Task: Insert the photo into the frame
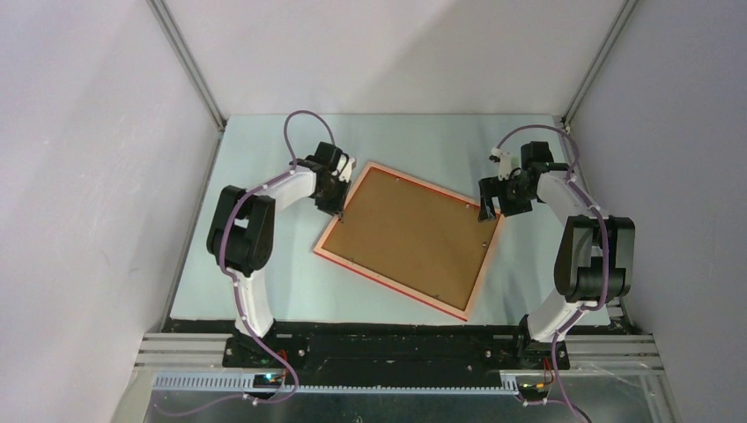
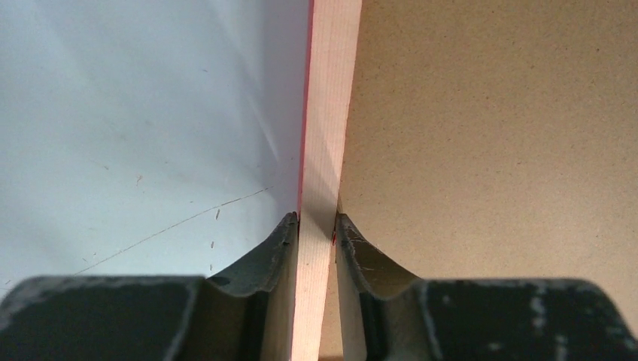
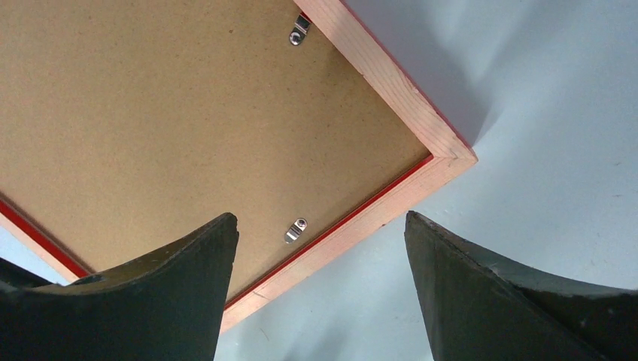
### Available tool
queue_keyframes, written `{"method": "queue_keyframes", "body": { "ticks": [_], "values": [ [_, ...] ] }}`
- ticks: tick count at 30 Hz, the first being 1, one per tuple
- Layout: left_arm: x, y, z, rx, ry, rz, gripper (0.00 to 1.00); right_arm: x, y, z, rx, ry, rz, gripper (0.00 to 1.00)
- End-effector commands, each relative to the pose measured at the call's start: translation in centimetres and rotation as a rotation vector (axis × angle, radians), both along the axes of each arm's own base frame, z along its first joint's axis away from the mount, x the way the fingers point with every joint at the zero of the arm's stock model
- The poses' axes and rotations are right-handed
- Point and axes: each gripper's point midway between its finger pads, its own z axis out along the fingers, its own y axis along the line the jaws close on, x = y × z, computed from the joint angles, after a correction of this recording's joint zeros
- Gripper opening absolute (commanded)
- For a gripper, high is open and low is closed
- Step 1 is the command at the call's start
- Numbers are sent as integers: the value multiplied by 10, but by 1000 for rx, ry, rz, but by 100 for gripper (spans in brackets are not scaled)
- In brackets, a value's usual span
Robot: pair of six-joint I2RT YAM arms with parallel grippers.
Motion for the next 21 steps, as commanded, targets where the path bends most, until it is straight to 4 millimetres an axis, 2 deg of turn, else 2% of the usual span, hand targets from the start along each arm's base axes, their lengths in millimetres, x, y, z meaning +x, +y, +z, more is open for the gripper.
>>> {"method": "queue_keyframes", "body": {
  "ticks": [1,4,14,21],
  "values": [
    [-1,-2,17,-23,-31,-8,26,2,1,8,29,-15,-21,85],
    [-1,-3,18,-28,-34,-9,24,-3,2,6,48,6,-35,85],
    [2,-3,25,-31,-57,-1,53,-12,-7,-17,37,97,-113,85],
    [0,-6,28,-49,-64,-13,63,-23,-21,-29,24,147,-162,85]
  ]
}}
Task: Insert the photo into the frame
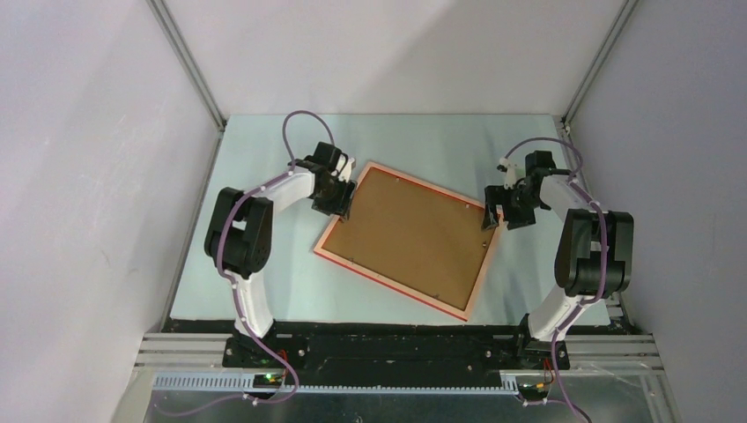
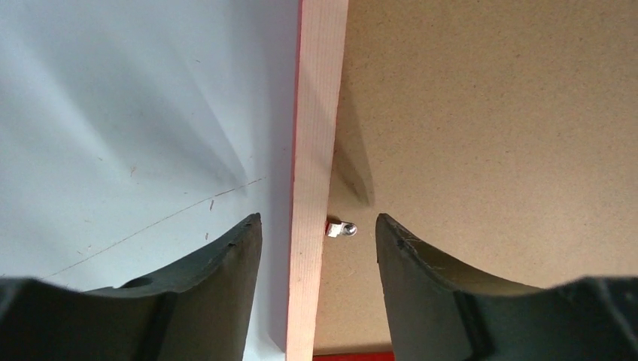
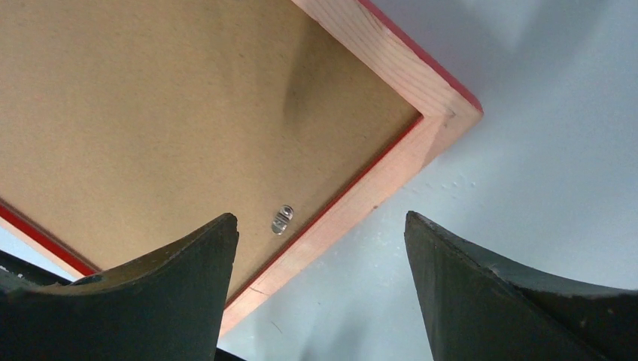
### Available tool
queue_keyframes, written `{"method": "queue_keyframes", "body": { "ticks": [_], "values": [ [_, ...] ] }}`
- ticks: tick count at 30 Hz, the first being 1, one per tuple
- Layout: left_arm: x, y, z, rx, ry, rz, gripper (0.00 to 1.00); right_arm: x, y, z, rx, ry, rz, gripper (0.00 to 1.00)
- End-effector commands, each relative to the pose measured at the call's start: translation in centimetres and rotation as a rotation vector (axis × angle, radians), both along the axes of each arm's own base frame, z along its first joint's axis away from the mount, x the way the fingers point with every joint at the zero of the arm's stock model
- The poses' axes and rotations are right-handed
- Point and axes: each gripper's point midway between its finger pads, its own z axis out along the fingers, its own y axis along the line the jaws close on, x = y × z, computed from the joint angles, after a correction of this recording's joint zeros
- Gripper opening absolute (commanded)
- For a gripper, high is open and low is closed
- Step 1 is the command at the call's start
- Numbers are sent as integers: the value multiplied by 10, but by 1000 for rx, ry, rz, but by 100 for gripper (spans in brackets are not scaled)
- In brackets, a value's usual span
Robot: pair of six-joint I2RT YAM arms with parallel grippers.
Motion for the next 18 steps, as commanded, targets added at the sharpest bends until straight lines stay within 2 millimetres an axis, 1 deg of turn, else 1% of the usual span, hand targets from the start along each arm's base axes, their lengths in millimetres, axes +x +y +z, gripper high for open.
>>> {"method": "queue_keyframes", "body": {
  "ticks": [1,5,10,12,14,17,18],
  "values": [
    [3,-6,25,-42,-63,-14,64,-11,-9,-8,-9,43,-44,85],
    [4,-8,26,-52,-64,-18,66,-17,-11,-15,1,72,-55,82],
    [3,-9,28,-56,-72,-29,71,-13,-13,-25,6,90,-73,77],
    [3,-9,30,-59,-76,-31,72,-10,-13,-28,8,94,-79,73],
    [2,-9,30,-63,-78,-34,73,-7,-13,-30,9,98,-83,66],
    [2,-9,30,-63,-77,-36,74,-3,-13,-33,13,105,-88,59],
    [1,-9,30,-63,-77,-37,74,-1,-13,-32,14,105,-89,55]
  ]
}}
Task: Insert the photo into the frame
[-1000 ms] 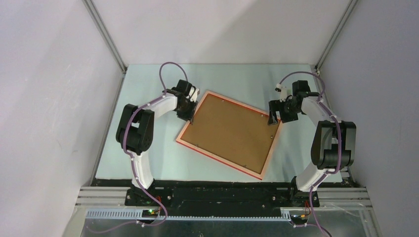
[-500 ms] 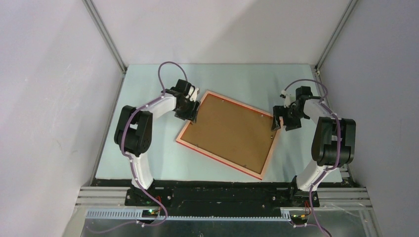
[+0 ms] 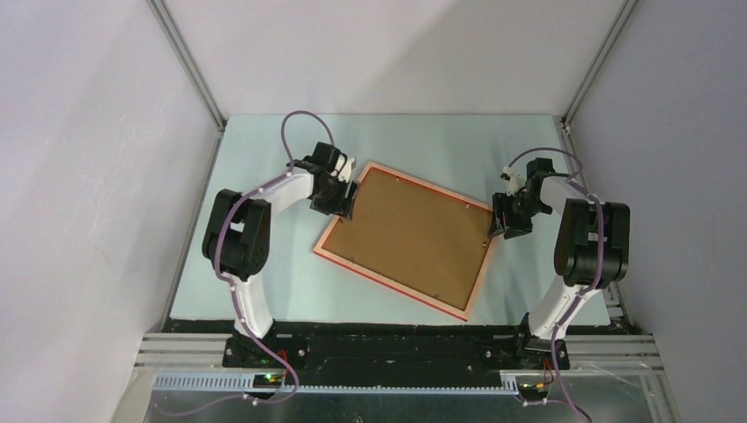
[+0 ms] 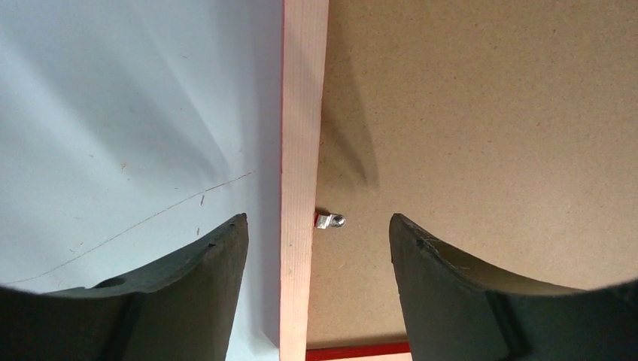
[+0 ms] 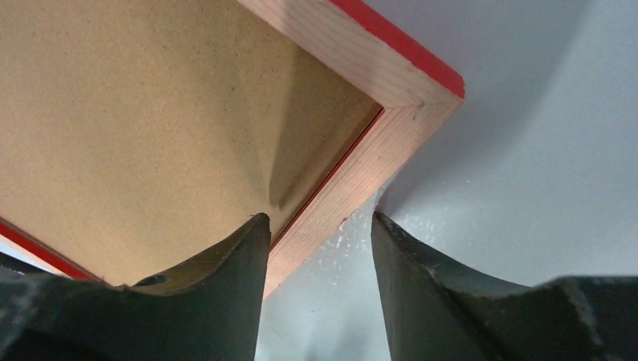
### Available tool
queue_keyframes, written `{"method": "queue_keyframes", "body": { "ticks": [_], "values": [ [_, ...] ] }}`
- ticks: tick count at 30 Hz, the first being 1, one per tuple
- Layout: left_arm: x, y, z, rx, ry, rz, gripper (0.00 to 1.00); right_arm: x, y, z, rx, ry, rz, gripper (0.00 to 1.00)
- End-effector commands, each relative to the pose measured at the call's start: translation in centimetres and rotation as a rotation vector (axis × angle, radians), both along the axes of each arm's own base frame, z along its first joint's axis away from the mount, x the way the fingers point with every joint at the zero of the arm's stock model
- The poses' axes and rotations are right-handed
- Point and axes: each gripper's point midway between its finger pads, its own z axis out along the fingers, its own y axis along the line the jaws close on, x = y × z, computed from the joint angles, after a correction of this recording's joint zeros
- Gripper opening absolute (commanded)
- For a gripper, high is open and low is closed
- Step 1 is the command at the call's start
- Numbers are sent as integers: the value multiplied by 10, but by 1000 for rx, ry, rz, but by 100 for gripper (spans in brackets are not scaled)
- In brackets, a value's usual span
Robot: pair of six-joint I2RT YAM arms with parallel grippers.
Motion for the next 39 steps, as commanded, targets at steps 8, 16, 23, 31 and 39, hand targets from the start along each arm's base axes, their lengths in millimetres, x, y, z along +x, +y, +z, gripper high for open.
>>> {"method": "queue_keyframes", "body": {
  "ticks": [8,16,23,31,39],
  "values": [
    [6,-7,24,-44,-73,-28,74,30,-5,-4,-4,-12,-26,34],
    [6,-3,30,-29,-100,-34,78,64,-9,-4,-21,-37,5,6],
    [8,3,28,6,-108,-17,84,94,-8,4,-58,-83,78,0],
    [1,-4,13,-28,-49,-24,78,115,4,16,-27,-127,74,7],
    [0,-11,-2,-54,5,-4,65,113,10,27,-1,-152,54,44]
  ]
}}
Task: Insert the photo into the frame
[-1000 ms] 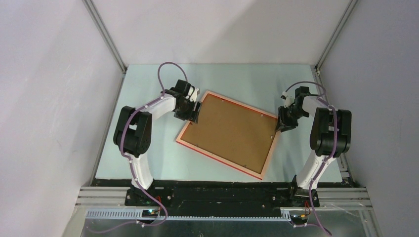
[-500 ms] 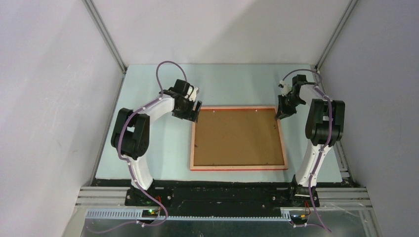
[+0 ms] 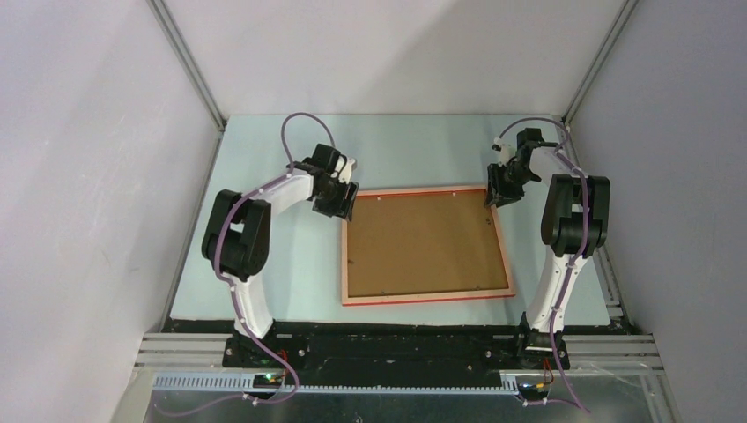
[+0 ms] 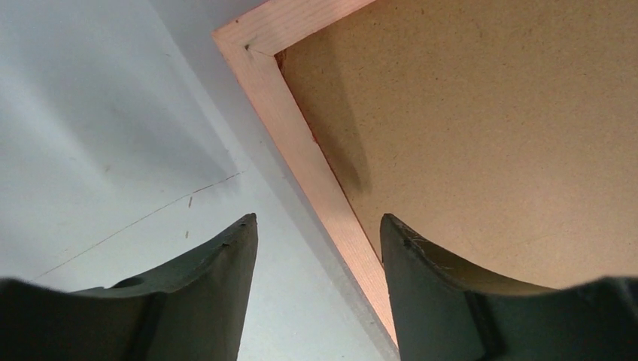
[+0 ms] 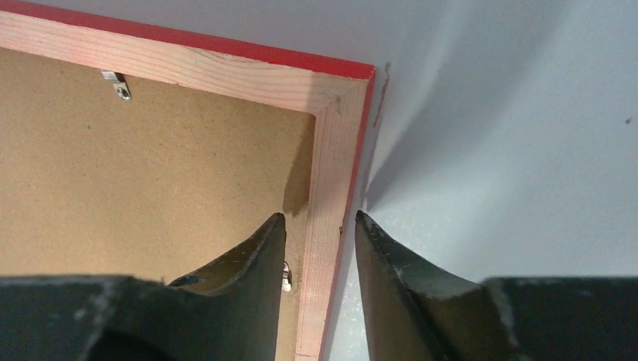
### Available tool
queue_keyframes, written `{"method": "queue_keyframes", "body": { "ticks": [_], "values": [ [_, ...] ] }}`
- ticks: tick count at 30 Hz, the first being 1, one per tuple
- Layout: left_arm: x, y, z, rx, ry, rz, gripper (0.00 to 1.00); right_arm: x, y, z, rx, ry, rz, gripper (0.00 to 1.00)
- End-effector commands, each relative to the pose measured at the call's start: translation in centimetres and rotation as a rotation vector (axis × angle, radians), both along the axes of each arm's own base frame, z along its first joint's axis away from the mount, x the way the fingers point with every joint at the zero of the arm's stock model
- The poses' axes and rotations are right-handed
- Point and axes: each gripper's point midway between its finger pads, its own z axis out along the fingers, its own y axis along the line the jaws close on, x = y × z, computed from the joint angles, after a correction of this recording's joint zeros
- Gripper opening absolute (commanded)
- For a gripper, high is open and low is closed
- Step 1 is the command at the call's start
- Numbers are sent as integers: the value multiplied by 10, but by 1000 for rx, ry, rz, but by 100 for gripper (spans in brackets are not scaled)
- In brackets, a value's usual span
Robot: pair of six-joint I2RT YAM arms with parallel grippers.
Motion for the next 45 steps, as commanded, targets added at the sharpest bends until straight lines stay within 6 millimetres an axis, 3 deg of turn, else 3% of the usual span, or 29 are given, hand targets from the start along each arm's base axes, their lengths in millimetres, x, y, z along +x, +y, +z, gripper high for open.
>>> {"method": "queue_keyframes", "body": {
  "ticks": [1,9,14,21,26,33,45],
  "values": [
    [4,-7,-7,-20,16,16,63,14,8,25,36,-90,5,48],
    [4,-9,-15,-27,38,36,50,-10,9,39,49,-102,7,54],
    [0,-13,-19,-43,54,29,38,-37,12,31,61,-68,11,59],
    [0,-15,-19,-51,56,27,26,-53,11,19,36,-37,10,62],
    [0,-15,-19,-48,50,25,24,-53,4,6,-8,-25,-2,62],
    [0,-15,-19,-47,49,21,19,-43,-3,3,-59,-59,-3,57],
    [-1,-15,-18,-48,49,17,14,-39,2,-2,-84,-66,17,55]
  ]
}}
